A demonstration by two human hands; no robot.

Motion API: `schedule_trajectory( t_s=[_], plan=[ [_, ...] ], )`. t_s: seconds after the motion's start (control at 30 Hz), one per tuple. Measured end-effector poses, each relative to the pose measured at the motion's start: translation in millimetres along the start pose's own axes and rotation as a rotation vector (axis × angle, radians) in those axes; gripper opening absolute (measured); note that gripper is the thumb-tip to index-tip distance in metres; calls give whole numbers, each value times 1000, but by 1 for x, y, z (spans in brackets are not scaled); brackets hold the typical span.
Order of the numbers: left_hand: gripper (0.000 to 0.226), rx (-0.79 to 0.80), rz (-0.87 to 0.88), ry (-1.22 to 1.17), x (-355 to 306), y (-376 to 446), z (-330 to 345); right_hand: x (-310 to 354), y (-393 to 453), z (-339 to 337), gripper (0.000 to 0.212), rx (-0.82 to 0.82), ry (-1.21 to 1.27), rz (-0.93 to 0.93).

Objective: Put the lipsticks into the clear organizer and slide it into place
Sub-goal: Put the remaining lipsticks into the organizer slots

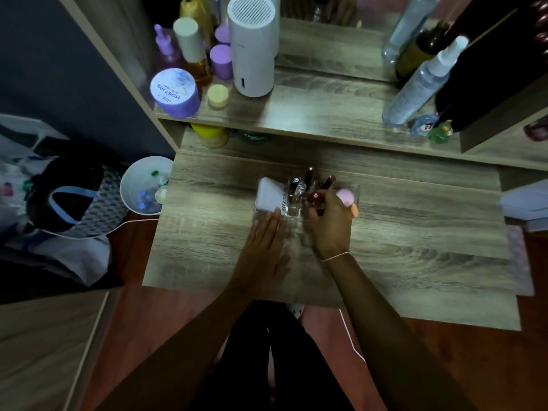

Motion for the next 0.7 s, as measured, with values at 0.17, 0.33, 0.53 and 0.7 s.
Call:
schedule_trajectory(
  t_s=[0.17, 0.33, 0.53, 0.7],
  plan=[
    [66, 16, -7, 10, 2, -3, -1, 1, 2, 1, 25, 22, -28, 0],
    [66, 27, 2, 12, 2, -2, -1, 2, 1, 0, 28, 27, -22, -4],
    [62, -90, 32, -16, -7, 10, -22, 7, -10, -22, 24, -117, 44, -67],
    [56, -239, -9, -34, -1, 38, -55, 18, -1, -62, 17, -281, 118, -161]
  ],
)
Point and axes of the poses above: each hand's wrist, its own y-axis towards the middle knuckle, its own z-axis out of the palm, x = y × z, the point moved 3 cm from there along y, towards the middle knuckle, and after that the axes turned 15 degrees about z, right-handed, at the moved point
